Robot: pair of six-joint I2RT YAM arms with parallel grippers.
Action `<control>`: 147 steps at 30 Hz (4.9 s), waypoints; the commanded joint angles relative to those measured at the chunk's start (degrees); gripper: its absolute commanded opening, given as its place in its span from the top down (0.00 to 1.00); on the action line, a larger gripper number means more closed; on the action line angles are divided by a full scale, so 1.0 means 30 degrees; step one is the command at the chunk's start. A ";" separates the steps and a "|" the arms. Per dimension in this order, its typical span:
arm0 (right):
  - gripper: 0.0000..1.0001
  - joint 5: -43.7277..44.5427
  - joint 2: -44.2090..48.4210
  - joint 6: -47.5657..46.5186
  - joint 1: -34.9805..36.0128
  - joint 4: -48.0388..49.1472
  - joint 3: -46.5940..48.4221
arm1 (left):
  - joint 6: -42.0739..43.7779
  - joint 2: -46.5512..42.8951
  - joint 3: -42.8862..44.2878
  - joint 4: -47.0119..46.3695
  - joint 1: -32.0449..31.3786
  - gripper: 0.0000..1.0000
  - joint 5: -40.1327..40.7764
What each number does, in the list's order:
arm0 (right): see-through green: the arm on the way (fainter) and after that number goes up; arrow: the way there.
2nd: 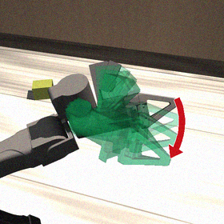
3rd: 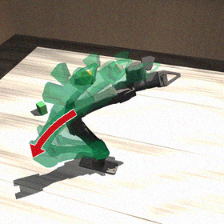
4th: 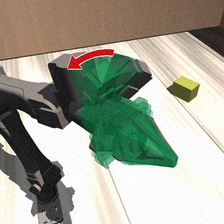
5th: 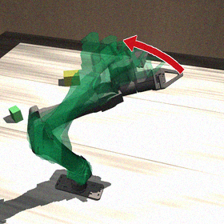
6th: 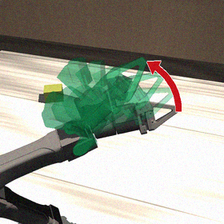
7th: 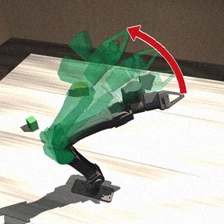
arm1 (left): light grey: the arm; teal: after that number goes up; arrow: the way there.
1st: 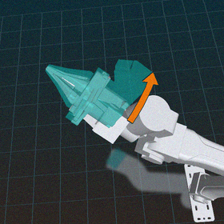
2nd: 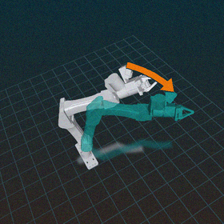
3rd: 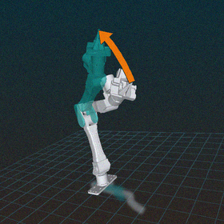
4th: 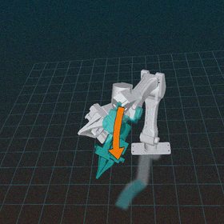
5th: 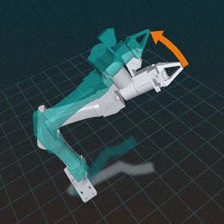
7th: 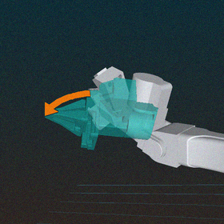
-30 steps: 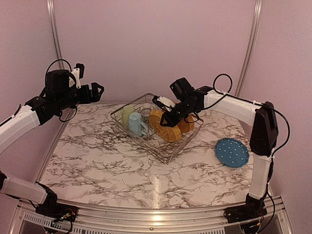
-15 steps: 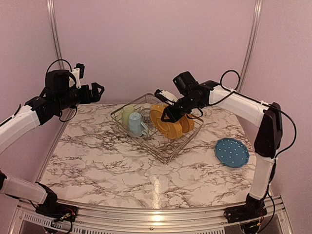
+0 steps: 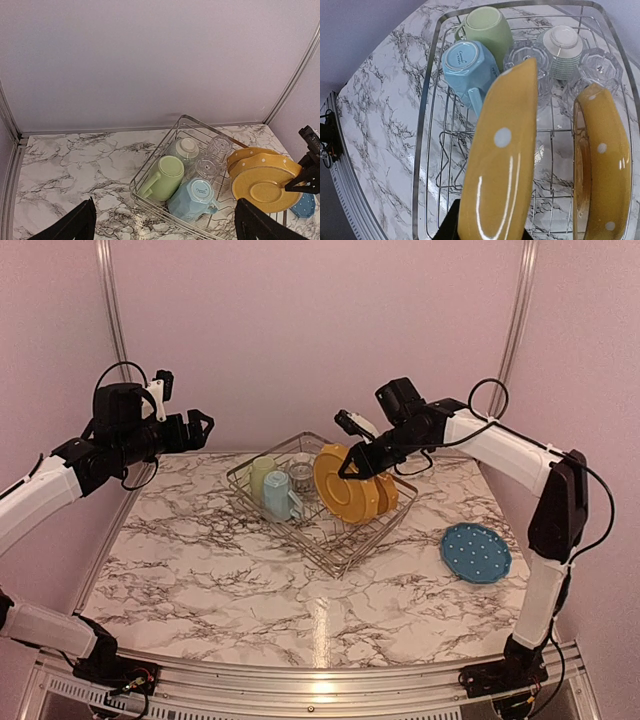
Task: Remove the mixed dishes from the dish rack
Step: Place the plate in the corner of the board.
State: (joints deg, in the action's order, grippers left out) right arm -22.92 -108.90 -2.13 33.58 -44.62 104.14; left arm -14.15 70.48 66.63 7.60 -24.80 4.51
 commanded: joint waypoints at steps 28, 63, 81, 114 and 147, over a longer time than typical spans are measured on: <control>1.00 -0.5065 0.9512 0.9987 -0.2923 0.9080 -0.4169 | -0.0233 -0.0026 0.0032 0.0076 0.0024 0.01 -0.0418; 1.00 1.7464 1.1976 0.4722 -0.3792 -0.2247 -1.1061 | -0.0475 -0.0377 0.0041 -0.0042 0.0014 0.01 -0.0772; 1.00 2.1037 0.7416 0.6434 -0.2147 -0.2109 -1.3158 | -0.0439 -0.0505 0.0070 -0.0010 0.0019 0.01 -0.0801; 0.76 2.0434 0.2975 0.6524 -0.1675 0.0280 -1.4557 | -0.0322 -0.0544 0.0114 0.0076 0.0018 0.01 -0.0648; 0.29 1.5302 0.5272 0.5668 -0.1692 0.1254 -1.4916 | -0.0325 -0.0361 0.0114 0.0120 0.0025 0.01 -0.0718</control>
State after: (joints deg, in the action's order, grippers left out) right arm 27.33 -95.53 15.59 28.27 -42.33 59.64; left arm -15.42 70.04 66.63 7.60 -24.80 2.81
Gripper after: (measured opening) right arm 0.703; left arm 0.989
